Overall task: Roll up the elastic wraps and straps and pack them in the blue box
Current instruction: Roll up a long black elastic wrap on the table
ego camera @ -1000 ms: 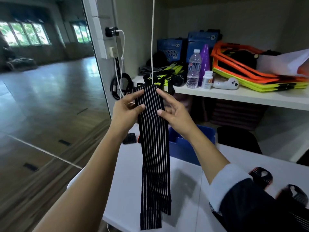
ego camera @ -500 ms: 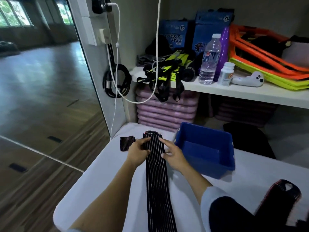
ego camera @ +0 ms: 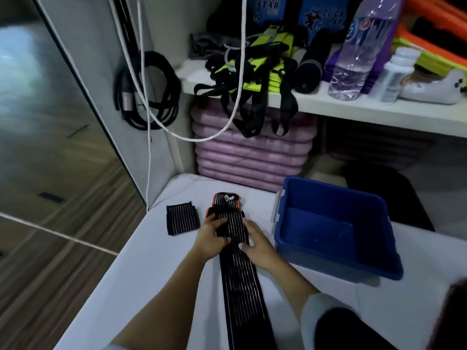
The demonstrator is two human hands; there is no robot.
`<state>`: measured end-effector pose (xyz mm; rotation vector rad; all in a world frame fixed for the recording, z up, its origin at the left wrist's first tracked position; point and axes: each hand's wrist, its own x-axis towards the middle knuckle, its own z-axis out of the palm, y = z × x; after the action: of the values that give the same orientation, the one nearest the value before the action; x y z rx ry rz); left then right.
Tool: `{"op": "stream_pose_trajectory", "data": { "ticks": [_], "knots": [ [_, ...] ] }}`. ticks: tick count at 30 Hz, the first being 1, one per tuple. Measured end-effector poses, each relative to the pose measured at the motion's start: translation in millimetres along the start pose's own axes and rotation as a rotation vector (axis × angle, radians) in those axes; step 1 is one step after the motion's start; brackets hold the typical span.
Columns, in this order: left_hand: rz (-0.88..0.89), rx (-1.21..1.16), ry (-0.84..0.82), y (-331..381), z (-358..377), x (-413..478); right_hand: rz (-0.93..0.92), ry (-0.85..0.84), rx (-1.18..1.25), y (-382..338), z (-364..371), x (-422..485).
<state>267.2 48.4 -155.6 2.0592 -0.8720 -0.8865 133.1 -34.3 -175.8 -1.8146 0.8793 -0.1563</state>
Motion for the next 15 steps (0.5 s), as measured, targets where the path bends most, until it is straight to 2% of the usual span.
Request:
{"op": "stream_pose_trajectory", "data": {
  "ticks": [2, 7, 10, 15],
  "knots": [
    [0.029, 0.037, 0.028, -8, 2, -2, 0.040, 0.017, -0.005, 8, 2, -4],
    [0.111, 0.040, 0.248, -11, 10, -35, 0.068, 0.038, 0.045, 16, 2, -39],
    [0.074, 0.028, 0.242, -11, 22, -72, 0.089, 0.022, 0.013, 25, 0, -69],
    [-0.031, 0.059, 0.127, -36, 54, -152, 0.121, -0.047, -0.097, 53, 4, -136]
  ]
}}
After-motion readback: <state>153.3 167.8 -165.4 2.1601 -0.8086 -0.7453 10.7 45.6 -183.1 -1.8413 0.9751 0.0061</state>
